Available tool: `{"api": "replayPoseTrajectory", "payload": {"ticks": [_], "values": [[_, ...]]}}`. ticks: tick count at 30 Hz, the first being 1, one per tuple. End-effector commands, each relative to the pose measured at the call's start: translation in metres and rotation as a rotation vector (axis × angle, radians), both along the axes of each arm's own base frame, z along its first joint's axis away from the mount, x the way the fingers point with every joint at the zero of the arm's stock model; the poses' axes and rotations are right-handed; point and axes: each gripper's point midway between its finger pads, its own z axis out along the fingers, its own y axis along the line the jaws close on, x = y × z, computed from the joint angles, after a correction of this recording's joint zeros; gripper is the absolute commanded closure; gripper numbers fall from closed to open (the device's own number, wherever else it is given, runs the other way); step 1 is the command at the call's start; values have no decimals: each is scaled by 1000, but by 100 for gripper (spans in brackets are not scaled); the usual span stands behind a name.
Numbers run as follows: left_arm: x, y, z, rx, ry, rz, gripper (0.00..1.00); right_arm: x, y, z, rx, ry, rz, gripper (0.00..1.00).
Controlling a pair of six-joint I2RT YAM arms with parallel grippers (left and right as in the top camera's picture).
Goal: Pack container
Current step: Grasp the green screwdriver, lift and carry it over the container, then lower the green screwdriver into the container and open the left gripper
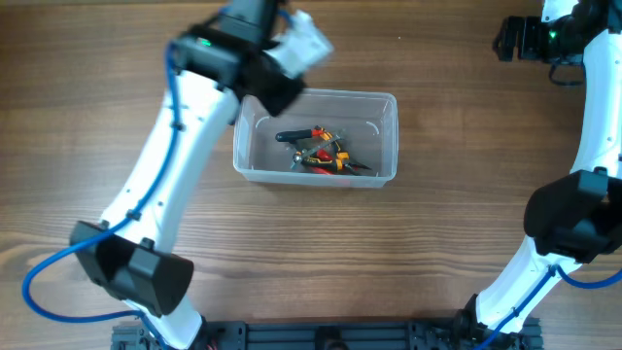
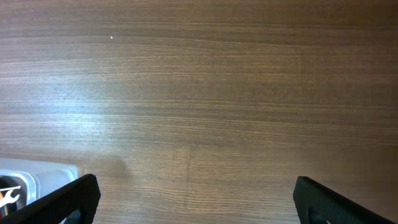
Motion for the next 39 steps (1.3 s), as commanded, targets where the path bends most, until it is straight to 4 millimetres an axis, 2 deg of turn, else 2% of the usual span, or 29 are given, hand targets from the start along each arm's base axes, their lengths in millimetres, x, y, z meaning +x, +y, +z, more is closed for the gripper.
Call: {"api": "replayPoseTrajectory", "payload": {"ticks": [1, 4, 8, 14, 17, 19, 20, 21, 22, 29, 30, 32, 35, 36, 37, 38, 39], "values": [[-16, -35, -7, 95, -61, -258, 96, 0, -1, -1, 3, 4, -17, 0], [-21, -42, -22, 122, -24, -283, 96, 0, -1, -1, 3, 3, -16, 0], [-29, -37, -62, 179, 114, -291, 96, 0, -1, -1, 3, 4, -16, 0], [-26, -36, -125, 244, 260, -293, 96, 0, -1, -1, 3, 4, -16, 0], [-27, -30, -153, 297, 323, -287, 96, 0, -1, -1, 3, 4, -16, 0], [-26, -24, -164, 327, 346, -279, 96, 0, -1, -1, 3, 3, -16, 0], [-26, -22, -167, 332, 353, -276, 91, 0, -1, -1, 3, 4, -17, 0], [-25, -21, -167, 332, 354, -271, 73, 0, -1, -1, 3, 4, -16, 1], [-25, -21, -167, 331, 354, -270, 70, 0, -1, -1, 3, 4, -17, 0], [-24, -20, -167, 326, 355, -248, 62, 0, -1, -1, 3, 4, -16, 0], [-22, -21, -165, 319, 348, -232, 64, 0, -1, -1, 3, 3, -16, 0], [-8, -20, -136, 268, 281, -162, 64, 0, -1, -1, 3, 3, -16, 0], [15, -18, -77, 164, 159, -43, 62, 0, -1, -1, 3, 4, -17, 0], [24, -15, -49, 109, 106, 12, 60, 0, -1, -1, 3, 4, -17, 0], [33, -10, -18, 43, 48, 81, 31, 0, -1, -1, 3, 4, -16, 0], [43, 0, 15, -30, -10, 176, 11, 0, -1, -1, 3, 3, -16, 0], [51, 14, 47, -112, -64, 281, 0, 0, -1, -1, 3, 4, -16, 0]]}}
